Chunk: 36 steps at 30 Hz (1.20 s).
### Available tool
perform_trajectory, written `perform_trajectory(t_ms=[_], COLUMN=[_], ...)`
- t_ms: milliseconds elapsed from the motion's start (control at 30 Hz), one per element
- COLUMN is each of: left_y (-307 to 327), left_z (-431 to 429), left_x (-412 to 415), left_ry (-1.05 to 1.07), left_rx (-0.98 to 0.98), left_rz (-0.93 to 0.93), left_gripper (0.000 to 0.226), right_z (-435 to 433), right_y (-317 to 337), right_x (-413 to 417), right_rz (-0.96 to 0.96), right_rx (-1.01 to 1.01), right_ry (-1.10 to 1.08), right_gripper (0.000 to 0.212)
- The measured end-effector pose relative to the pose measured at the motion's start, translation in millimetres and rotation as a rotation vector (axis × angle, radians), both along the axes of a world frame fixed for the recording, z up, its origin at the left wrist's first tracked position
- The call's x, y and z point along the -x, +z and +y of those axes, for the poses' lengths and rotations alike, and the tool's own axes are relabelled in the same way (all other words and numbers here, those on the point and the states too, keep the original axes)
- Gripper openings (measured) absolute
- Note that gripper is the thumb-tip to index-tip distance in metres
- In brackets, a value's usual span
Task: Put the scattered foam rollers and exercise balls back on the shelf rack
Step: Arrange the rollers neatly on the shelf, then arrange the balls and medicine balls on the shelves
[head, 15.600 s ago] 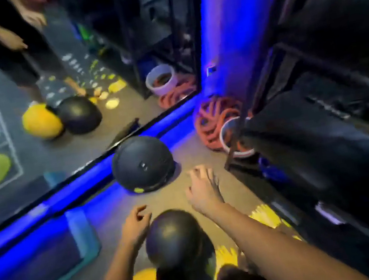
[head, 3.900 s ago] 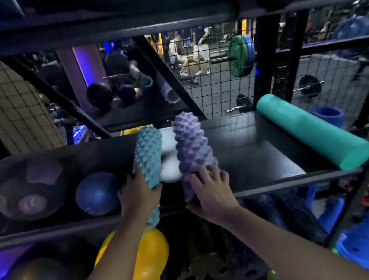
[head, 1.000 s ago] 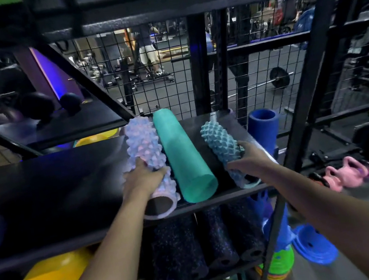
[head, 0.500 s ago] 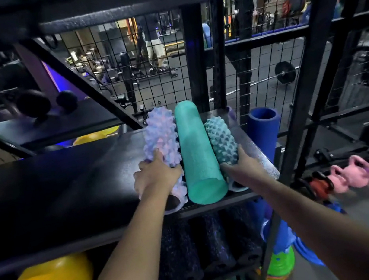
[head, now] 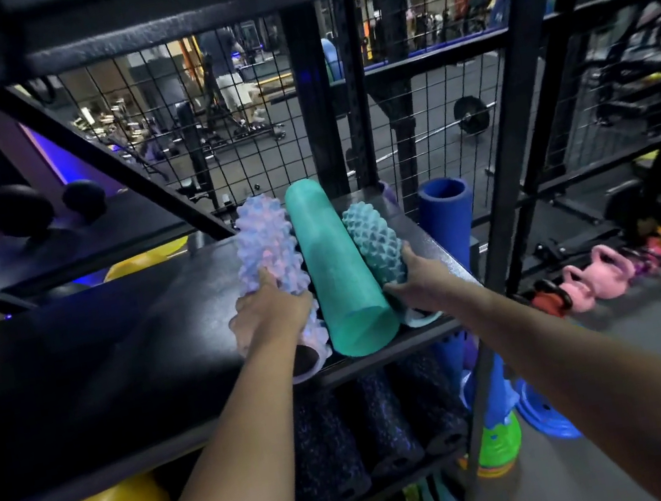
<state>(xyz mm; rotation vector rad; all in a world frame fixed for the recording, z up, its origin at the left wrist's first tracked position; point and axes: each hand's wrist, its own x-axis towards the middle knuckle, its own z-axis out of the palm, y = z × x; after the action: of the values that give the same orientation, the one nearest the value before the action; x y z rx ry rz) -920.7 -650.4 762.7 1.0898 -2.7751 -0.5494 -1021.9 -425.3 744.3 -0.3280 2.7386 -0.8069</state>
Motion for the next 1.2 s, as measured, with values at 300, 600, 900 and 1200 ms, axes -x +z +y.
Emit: perform_trajectory(t_ms=[300, 600, 900, 1200], left_y=[2, -8, 6, 34], left_z=[-4, -3, -11, -21], left_x=[-1, 6, -14, -57], left_ry=[-0.017, -0.023, 0.020, 0.065], left_rx=[-0.010, -0.080, -0.174, -0.421], left_rz=[0.064, 0.106, 0.096, 0.506], left_gripper=[0.084, 0.092, 0.091, 0.106], right_z=[0, 4, 7, -62], right_y=[0, -5, 13, 57], right_x=[-2, 3, -8, -66], right_rz=[0.053, 0.017, -0.006, 0.548], right_rx=[-0.133, -0.107, -0.164, -0.081], right_ry=[0.006, 0.015, 0.041, 0.172], right_gripper=[0.107, 0.105, 0.116, 0.066])
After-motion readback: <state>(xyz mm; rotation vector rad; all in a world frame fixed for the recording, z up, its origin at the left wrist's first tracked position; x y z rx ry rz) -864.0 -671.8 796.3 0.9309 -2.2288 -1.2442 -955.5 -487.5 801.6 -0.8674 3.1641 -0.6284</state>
